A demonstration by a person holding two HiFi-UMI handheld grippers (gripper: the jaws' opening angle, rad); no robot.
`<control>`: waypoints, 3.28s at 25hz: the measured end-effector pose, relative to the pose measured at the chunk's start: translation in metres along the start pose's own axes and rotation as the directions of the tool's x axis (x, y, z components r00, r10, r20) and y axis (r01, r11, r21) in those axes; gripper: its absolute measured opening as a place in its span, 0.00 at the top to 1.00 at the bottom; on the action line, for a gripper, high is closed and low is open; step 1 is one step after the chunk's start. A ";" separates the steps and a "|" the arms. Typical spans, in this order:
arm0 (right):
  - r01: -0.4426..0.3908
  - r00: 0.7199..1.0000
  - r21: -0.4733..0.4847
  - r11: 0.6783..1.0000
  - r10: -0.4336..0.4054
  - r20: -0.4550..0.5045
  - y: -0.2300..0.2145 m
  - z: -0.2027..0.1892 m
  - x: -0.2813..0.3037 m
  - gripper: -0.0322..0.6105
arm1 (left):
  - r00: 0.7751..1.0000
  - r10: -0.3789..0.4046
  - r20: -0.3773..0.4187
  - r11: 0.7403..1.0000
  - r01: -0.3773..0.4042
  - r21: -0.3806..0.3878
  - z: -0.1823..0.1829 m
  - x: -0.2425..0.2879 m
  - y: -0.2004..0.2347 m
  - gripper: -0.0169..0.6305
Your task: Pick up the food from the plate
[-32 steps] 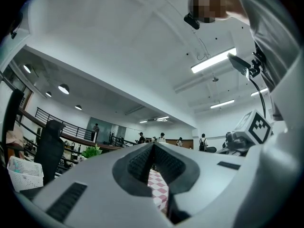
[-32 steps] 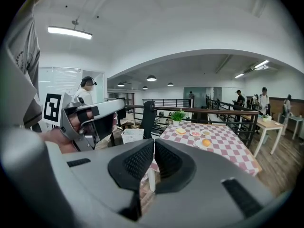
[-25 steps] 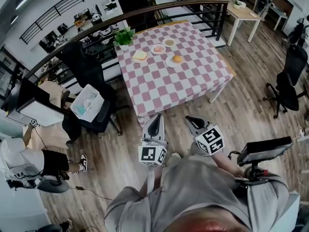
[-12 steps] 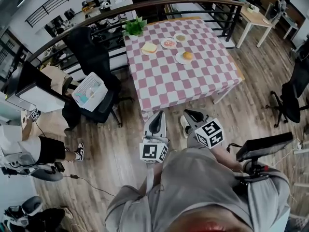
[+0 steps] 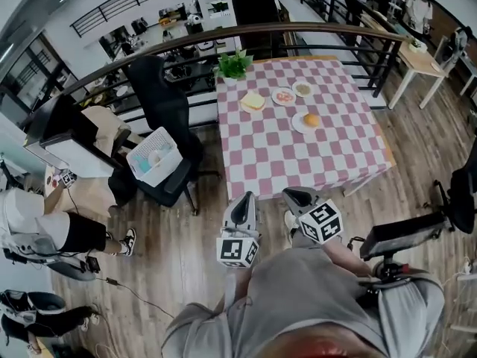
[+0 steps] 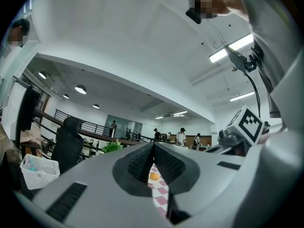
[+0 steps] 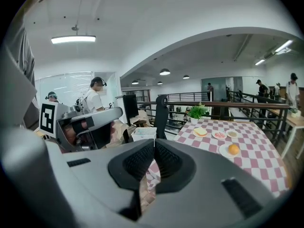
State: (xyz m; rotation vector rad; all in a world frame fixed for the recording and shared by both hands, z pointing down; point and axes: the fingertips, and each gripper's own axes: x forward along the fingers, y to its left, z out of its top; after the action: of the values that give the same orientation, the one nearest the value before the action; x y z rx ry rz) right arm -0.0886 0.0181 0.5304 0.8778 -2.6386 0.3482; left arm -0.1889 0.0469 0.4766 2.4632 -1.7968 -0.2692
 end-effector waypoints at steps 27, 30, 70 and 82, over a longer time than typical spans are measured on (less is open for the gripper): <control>-0.096 0.992 0.141 0.985 0.106 -0.064 -0.338 0.047 0.142 0.93 | 0.982 0.118 -0.147 0.991 -0.107 0.084 -0.022 0.343 0.009 0.96; -0.087 0.993 0.157 0.984 0.098 -0.062 -0.357 0.049 0.147 0.93 | 0.979 0.117 -0.167 0.990 -0.102 0.098 -0.024 0.359 0.010 0.96; 0.188 0.971 -0.195 0.963 -0.152 0.183 -0.373 0.186 0.134 0.46 | 0.997 -0.070 0.014 0.995 0.069 0.071 0.030 0.382 0.045 0.96; 0.158 0.987 -0.213 0.964 -0.162 -0.003 -0.402 0.154 0.155 0.46 | 0.999 -0.050 -0.004 0.997 0.051 0.063 0.020 0.369 0.064 0.96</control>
State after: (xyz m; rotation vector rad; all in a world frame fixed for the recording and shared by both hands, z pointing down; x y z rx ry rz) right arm 0.0050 -0.4290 0.4995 1.0006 -2.5069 0.0330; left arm -0.1433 -0.3226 0.4332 2.5528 -1.7703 -0.2159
